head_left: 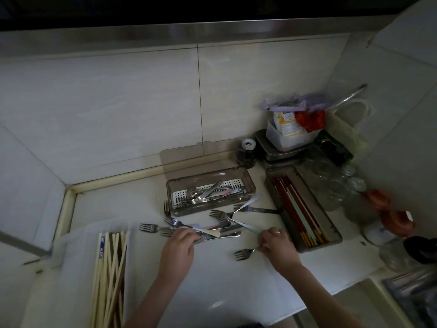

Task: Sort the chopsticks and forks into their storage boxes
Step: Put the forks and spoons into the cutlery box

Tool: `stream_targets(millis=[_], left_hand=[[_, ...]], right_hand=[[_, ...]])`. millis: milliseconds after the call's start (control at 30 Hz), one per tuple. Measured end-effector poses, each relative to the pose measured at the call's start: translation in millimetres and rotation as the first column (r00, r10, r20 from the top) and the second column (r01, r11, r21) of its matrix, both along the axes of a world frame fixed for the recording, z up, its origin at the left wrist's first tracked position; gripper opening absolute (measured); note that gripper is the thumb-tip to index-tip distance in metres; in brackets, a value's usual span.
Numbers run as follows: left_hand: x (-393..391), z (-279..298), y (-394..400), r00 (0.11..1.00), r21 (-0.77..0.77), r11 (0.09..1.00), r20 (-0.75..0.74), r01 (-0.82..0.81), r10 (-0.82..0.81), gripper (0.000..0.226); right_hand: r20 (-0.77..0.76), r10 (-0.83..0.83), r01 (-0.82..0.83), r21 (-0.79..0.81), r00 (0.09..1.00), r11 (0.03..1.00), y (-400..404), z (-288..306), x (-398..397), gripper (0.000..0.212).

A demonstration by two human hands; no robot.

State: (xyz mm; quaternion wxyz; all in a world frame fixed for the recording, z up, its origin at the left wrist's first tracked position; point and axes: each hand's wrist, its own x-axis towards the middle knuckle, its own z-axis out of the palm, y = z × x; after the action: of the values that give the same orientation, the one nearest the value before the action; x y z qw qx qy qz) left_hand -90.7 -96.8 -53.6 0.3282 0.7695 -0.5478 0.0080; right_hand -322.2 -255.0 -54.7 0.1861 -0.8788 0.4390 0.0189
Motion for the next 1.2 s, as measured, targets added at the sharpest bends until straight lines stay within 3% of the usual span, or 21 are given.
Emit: stream_targets(millis=[100, 167, 267, 333, 533, 633, 700, 767, 867, 1200], left_hand=[[-21.1, -7.6, 6.8, 0.997, 0.074, 0.996, -0.071, 0.04, -0.034, 0.031], [-36.8, -11.7, 7.2, 0.979, 0.179, 0.982, -0.204, 0.06, -0.022, 0.033], [-61.6, -0.1, 3.1, 0.799, 0.27, 0.958, -0.595, 0.095, 0.088, 0.024], [-67.8, 5.7, 0.6, 0.682, 0.286, 0.954, -0.717, 0.094, 0.148, 0.012], [-53.6, 2.1, 8.9, 0.755, 0.337, 0.94, -0.63, 0.053, 0.183, 0.016], [-39.9, 20.3, 4.4, 0.758, 0.241, 0.967, -0.616, -0.078, 0.215, 0.018], [-20.7, 37.2, -4.7, 0.762, 0.151, 0.973, -0.605, -0.174, 0.23, 0.014], [2.7, 52.1, -18.2, 0.778, 0.081, 0.963, -0.574, -0.258, 0.257, 0.014], [36.0, 64.7, -44.3, 0.801, 0.065, 0.953, -0.528, -0.295, 0.284, 0.015], [73.0, 41.5, -94.3, 0.553, 0.375, 0.881, -0.686, -0.288, 0.472, 0.024]], right_hand=[[-0.013, 0.05, -0.051, -0.018, 0.999, 0.999, 6.4, -3.6, -0.8, 0.012], [-0.01, 0.087, -0.087, -0.032, 0.996, 0.996, 11.3, -3.7, -2.1, 0.011], [0.041, 0.143, -0.142, -0.021, 0.989, 0.99, 21.0, -0.5, 1.5, 0.006], [0.075, 0.183, -0.182, -0.015, 0.98, 0.983, 29.9, 2.5, 8.9, 0.005], [0.166, 0.196, -0.182, -0.095, 0.966, 0.979, 46.4, 0.9, 20.4, 0.009], [0.349, 0.043, 0.037, -0.22, 0.936, 0.975, 47.9, 1.5, 14.8, 0.029], [0.45, -0.105, 0.214, -0.2, 0.887, 0.956, 45.2, 4.9, 9.9, 0.035], [0.476, -0.209, 0.31, -0.144, 0.854, 0.94, 40.5, 5.7, 4.3, 0.036], [0.423, -0.262, 0.327, -0.089, 0.867, 0.941, 38.2, 0.2, -5.0, 0.035], [0.404, -0.316, 0.367, -0.054, 0.858, 0.929, 43.6, -5.7, -24.9, 0.031]])
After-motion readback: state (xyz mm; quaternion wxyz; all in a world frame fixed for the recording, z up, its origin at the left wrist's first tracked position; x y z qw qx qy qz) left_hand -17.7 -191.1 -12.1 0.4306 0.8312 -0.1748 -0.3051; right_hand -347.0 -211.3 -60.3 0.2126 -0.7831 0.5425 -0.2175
